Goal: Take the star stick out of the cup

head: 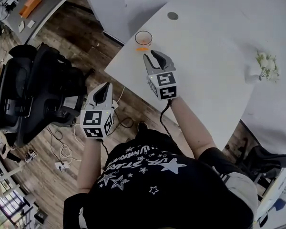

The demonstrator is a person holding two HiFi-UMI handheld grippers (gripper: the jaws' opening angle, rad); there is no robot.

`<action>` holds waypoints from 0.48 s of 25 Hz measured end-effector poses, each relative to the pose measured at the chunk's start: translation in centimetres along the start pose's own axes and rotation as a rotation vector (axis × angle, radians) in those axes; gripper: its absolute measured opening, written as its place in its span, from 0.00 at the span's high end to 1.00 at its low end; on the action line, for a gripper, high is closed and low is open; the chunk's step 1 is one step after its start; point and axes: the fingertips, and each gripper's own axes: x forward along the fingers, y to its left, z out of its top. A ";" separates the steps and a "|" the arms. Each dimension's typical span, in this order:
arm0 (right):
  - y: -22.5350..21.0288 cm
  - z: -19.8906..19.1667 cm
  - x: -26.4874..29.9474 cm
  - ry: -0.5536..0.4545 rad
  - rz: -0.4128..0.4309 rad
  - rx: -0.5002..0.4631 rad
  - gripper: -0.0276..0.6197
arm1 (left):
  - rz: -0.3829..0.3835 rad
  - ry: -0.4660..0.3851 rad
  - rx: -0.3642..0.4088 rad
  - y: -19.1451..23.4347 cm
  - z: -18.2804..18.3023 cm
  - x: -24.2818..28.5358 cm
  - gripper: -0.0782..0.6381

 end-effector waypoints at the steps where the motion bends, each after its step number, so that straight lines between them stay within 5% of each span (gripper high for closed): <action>1: 0.1 0.0 0.6 0.003 -0.003 -0.022 0.76 | 0.004 0.001 -0.004 0.2 0.0 0.2 0.89; 12: 0.9 1.0 3.8 -0.021 -0.055 -0.170 0.78 | 0.035 0.041 -0.028 1.8 -1.1 0.3 0.89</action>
